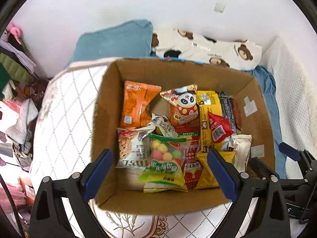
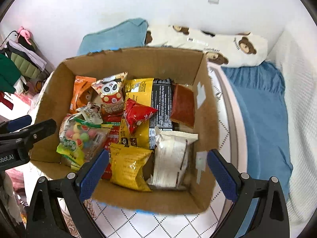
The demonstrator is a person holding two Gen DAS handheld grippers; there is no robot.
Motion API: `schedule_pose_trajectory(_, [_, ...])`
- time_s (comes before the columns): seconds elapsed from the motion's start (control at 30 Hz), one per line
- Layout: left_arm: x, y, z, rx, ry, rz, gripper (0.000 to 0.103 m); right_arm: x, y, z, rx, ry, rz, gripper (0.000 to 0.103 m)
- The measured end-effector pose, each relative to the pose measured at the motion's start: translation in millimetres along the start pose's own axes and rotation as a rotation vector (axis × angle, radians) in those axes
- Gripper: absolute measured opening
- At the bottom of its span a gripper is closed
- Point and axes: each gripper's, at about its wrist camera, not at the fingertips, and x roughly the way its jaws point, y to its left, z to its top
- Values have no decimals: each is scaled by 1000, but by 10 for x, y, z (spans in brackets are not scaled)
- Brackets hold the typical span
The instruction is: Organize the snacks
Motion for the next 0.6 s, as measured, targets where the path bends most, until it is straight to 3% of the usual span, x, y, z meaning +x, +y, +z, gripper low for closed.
schedule_pose_trajectory(0.6, [-1341,-71,-826,18,-298,3,97,-1681,105,-794,18,-341,-54,102])
